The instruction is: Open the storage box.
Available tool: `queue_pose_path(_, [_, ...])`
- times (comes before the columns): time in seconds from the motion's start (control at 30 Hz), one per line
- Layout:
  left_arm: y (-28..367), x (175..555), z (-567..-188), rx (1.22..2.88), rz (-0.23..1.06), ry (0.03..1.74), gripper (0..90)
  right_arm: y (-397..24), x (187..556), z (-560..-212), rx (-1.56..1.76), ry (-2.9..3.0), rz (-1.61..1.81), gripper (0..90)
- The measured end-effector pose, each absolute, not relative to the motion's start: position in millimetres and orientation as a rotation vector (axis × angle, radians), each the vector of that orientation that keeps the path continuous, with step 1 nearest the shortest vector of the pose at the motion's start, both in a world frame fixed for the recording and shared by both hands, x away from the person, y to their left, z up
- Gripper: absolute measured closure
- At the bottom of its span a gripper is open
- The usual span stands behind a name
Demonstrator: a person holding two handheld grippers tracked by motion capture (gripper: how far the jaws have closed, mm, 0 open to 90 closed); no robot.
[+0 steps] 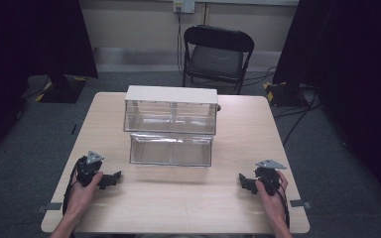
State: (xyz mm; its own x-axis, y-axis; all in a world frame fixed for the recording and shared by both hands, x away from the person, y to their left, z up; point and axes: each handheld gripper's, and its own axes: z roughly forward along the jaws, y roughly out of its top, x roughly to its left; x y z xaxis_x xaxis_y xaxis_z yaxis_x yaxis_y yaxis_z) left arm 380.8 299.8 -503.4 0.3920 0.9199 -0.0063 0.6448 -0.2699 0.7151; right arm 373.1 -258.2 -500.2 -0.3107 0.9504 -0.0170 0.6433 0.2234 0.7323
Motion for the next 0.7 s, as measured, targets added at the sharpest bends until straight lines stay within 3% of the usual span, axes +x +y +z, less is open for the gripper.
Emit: queue_pose_path(0.7, [299.8,380.9,-503.4,2.014,0.555,1.335,0.0,-255.8,369.2,-496.0,1.487,2.021,0.877,14.4])
